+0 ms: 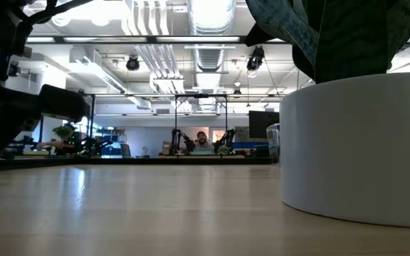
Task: Fold microfiber towels
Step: Fold the light green microfiber cloth
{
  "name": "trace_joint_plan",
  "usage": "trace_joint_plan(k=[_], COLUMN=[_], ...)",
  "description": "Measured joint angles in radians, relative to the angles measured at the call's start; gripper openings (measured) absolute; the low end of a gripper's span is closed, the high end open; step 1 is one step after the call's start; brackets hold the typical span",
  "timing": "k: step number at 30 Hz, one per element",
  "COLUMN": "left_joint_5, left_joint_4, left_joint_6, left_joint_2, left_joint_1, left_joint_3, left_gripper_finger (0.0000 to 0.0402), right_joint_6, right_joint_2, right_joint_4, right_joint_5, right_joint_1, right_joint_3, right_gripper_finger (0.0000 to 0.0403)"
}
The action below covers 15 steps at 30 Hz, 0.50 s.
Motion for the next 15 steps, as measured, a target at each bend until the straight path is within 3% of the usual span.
trace_joint_plan(k=[5, 8, 11, 15], left_joint_5=[0.001, -0.01, -0.051, -0.11], left_joint_4=[-0.003, -0.003, 0.0, 0.007], left_joint_6=[0.0, 0.0, -0.005, -0.042], left_joint_2=[0.025, 0.03, 0.031, 0.031], left_joint_1=[-0.003, -0.013, -0.027, -0.033], left_joint_3=[0.004, 0.003, 0.001, -0.003], left_gripper_finger=[0.0211, 0.0188, 0.0135, 0.0033], right_joint_6=[0.003, 0.008, 0.008, 0.007], right_joint_2=[0.0, 0.0, 0.0, 0.0], right_joint_4=[0.0, -0.001, -0.004, -0.004], right_joint_5=[0.0, 0.0, 0.0, 0.0], right_joint_1=[0.0, 0.0, 0.0, 0.0], right_joint_3=[0.0, 0.0, 0.0, 0.0], right_gripper_finger=[0.0009, 0.0009, 0.0009, 0.0009])
